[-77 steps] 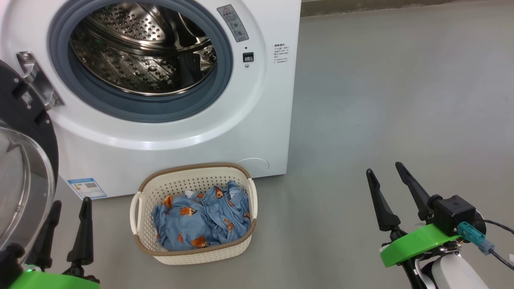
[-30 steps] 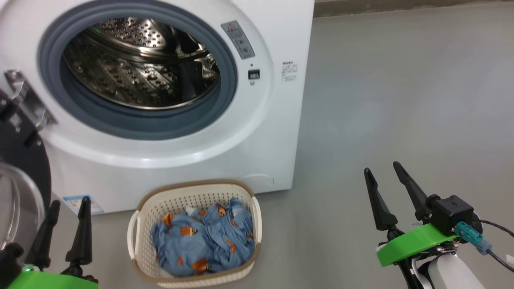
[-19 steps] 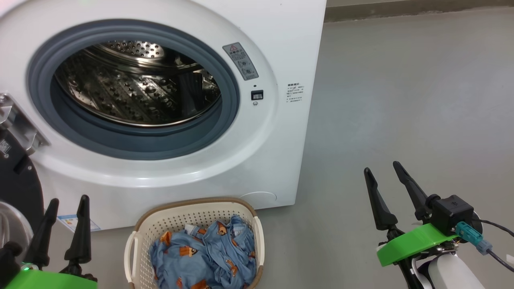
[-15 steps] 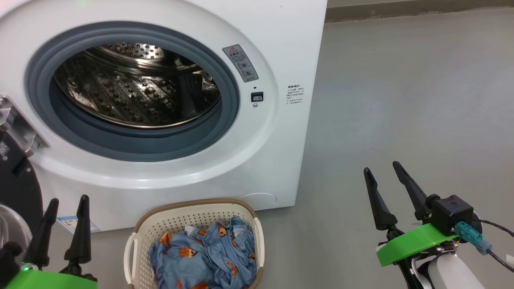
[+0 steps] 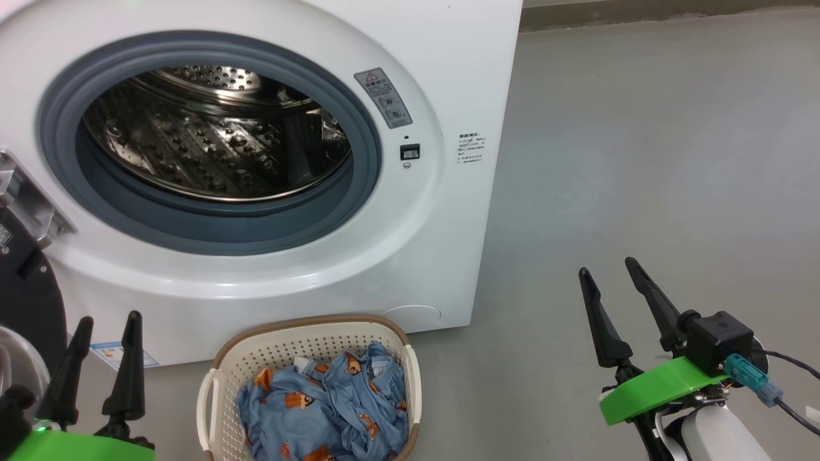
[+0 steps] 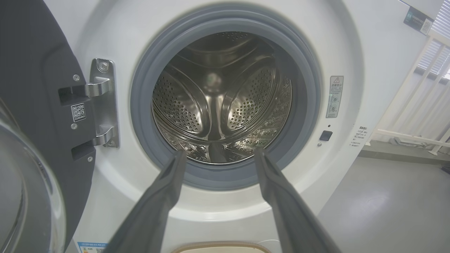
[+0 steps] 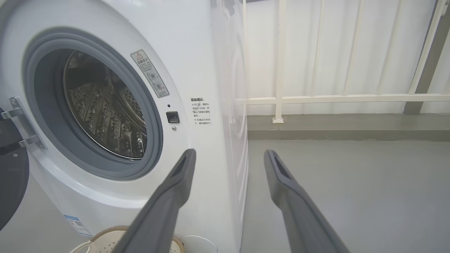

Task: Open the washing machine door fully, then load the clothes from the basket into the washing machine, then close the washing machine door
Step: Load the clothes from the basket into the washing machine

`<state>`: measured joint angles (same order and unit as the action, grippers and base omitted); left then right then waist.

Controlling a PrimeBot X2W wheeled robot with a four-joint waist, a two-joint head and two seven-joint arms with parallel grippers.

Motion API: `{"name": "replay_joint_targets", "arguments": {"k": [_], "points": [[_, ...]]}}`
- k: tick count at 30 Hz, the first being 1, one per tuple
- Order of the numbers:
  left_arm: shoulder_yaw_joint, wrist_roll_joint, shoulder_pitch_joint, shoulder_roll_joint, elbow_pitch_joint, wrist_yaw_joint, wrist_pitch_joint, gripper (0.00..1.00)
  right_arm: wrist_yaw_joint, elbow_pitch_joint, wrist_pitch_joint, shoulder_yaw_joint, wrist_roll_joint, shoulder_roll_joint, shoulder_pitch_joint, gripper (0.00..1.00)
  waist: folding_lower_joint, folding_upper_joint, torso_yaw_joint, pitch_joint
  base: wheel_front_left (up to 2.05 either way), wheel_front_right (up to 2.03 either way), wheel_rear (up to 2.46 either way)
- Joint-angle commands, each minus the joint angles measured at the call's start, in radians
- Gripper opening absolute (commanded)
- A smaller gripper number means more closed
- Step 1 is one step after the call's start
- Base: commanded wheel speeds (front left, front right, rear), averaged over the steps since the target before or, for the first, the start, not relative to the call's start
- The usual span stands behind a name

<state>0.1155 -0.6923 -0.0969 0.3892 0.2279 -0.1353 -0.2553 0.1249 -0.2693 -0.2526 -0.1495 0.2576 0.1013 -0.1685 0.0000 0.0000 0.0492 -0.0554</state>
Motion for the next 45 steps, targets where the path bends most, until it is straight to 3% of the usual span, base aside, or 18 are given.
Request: {"name": "replay_joint_targets", "arguments": {"k": [1, 29, 45], "points": [[-0.042, 0.002, -0.039, 0.037, -0.024, 0.005, -0.006, 1.0, 0.006, 0.028, -0.009, -0.013, -0.003, 0.002, -0.017, 1.0, 0.0, 0.0, -0.001, -0.001, 0.0, 0.0, 0.0], [-0.011, -0.011, -0.051, 0.057, -0.025, 0.005, -0.006, 1.0, 0.006, 0.036, -0.009, -0.004, -0.021, -0.017, -0.02, 1.0, 0.0, 0.0, 0.011, -0.057, 0.0, 0.0, 0.0], [0.142, -0.128, -0.123, 0.145, 0.019, 0.005, -0.006, 1.0, 0.006, 0.079, -0.009, 0.018, -0.067, -0.05, -0.026, 1.0, 0.0, 0.0, 0.051, -0.212, 0.0, 0.0, 0.0]]}}
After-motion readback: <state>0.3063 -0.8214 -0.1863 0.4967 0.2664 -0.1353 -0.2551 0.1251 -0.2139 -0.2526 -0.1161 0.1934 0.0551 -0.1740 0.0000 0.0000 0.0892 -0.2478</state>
